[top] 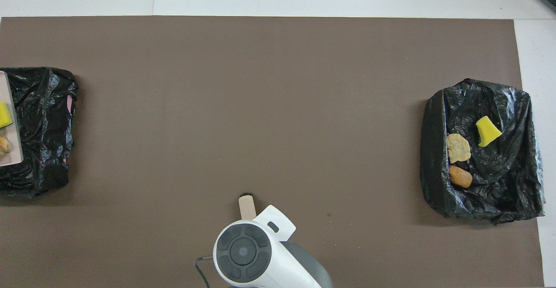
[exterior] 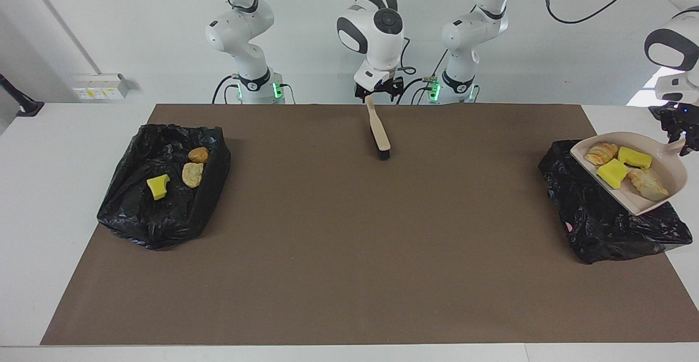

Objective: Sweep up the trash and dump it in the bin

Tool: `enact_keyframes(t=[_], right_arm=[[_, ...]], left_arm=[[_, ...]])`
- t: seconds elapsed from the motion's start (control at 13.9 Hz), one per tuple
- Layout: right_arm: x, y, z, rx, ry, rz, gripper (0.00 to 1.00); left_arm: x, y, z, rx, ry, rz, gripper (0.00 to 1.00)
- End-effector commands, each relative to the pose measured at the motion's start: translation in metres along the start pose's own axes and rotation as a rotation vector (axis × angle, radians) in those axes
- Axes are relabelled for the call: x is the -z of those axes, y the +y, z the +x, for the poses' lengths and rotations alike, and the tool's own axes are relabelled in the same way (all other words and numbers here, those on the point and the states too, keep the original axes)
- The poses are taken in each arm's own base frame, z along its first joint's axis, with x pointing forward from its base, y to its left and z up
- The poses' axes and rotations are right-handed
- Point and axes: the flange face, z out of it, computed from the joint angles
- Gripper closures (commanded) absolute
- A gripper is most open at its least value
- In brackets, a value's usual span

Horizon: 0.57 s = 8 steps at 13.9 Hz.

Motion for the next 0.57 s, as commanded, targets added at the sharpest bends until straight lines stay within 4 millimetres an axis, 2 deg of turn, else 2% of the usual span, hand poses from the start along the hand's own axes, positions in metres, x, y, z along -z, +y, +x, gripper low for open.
enact_keyframes(t=[0.0,0.36,0.5], right_arm=[[0.055,0.026,0.023,0.034,-0.006,-0.01,0.0],[0.129,0.088,0.063,0.18,0.042,-0.066,0.0],[0.16,0.127,0.082,0.253,0.053,-0.07,0.0]], left_arm=[[-0.009,-0.013,-0.005,-0.138,-0.154,0.013,1.0],[0.001,-0.018,0.026,-0.207,-0.325,-0.042,1.0],[0.005,-0.015,0.024,-0.21,-0.41,-0.08,1.0]])
